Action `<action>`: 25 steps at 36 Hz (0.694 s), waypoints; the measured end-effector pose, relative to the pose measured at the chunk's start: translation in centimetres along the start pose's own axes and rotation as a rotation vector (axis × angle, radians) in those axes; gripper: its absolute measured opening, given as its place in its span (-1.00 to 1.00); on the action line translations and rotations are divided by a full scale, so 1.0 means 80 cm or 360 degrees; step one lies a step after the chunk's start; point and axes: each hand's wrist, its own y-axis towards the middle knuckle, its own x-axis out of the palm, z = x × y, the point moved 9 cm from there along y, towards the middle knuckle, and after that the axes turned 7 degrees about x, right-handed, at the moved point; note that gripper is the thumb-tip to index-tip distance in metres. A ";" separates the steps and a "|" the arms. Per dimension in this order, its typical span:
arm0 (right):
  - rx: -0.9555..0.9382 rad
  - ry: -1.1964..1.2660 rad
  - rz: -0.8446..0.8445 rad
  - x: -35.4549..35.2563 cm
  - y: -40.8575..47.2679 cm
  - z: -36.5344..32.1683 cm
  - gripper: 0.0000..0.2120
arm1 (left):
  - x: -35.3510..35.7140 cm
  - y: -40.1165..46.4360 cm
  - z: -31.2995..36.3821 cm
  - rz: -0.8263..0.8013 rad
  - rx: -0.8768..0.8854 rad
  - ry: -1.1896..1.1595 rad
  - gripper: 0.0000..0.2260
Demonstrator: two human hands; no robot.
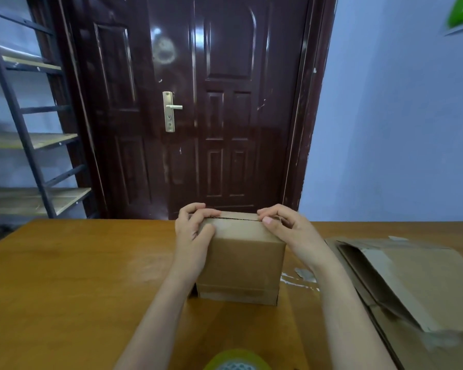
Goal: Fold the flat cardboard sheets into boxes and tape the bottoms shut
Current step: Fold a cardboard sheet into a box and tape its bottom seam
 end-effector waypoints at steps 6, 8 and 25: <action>0.0056 0.0035 0.0144 0.001 0.003 0.006 -0.79 | 0.007 0.001 -0.014 -0.0083 -0.0149 -0.0091 -0.81; 0.0099 0.0200 0.0194 0.002 0.003 0.009 -0.79 | 0.006 0.002 -0.012 -0.0069 -0.0128 -0.0026 -0.82; 0.0209 0.0314 0.0120 0.024 0.008 0.013 -0.76 | -0.016 0.003 -0.017 0.0103 -0.0090 0.0135 -0.78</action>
